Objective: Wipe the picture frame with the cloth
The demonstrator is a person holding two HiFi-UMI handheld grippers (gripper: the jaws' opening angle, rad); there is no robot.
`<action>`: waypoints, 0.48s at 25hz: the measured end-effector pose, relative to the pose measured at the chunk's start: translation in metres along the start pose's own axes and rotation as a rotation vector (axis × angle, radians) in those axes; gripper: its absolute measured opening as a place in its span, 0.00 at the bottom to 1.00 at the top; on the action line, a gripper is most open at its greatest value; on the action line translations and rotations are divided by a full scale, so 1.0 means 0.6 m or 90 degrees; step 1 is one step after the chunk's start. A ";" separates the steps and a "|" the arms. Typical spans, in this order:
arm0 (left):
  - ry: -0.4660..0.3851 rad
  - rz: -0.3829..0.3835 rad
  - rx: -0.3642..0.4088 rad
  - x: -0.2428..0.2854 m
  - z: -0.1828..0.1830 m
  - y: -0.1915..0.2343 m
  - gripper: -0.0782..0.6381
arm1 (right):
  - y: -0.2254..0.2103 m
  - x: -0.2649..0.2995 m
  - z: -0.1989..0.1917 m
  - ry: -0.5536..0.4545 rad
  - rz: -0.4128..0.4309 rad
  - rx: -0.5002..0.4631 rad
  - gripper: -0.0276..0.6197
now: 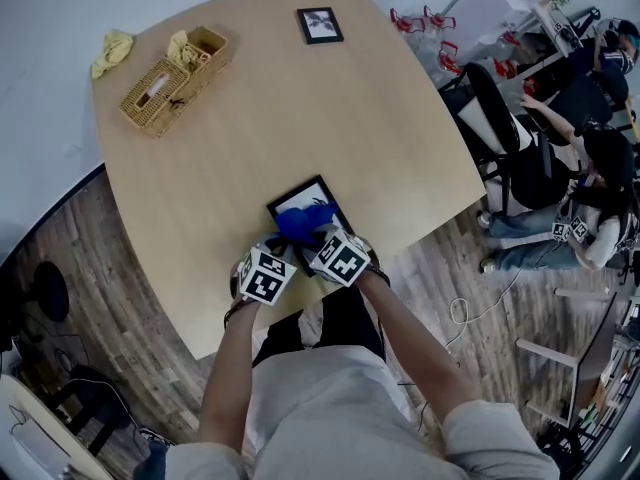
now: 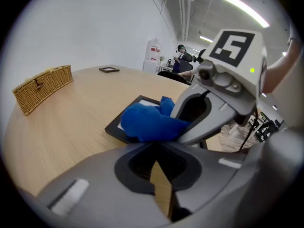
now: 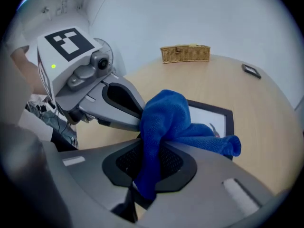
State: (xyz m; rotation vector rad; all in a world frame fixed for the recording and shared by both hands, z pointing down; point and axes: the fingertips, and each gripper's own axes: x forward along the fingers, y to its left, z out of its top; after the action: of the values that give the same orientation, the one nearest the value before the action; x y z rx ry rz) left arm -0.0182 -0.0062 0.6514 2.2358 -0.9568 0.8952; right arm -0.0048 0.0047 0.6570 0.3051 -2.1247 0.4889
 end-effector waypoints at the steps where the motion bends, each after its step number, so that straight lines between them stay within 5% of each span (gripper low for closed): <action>1: 0.000 0.002 0.003 -0.001 -0.001 0.000 0.18 | 0.004 -0.004 0.001 -0.015 -0.004 0.029 0.12; 5: 0.000 0.005 0.007 0.001 0.000 -0.004 0.18 | 0.020 -0.018 -0.007 -0.035 0.009 0.128 0.12; 12: 0.005 0.010 0.015 0.001 -0.001 -0.006 0.18 | 0.051 -0.030 -0.039 -0.022 -0.001 0.095 0.12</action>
State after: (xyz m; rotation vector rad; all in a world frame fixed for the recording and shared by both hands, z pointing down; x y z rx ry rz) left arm -0.0151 -0.0038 0.6514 2.2453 -0.9658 0.9262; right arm 0.0104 0.0432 0.6472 0.4022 -2.1250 0.6460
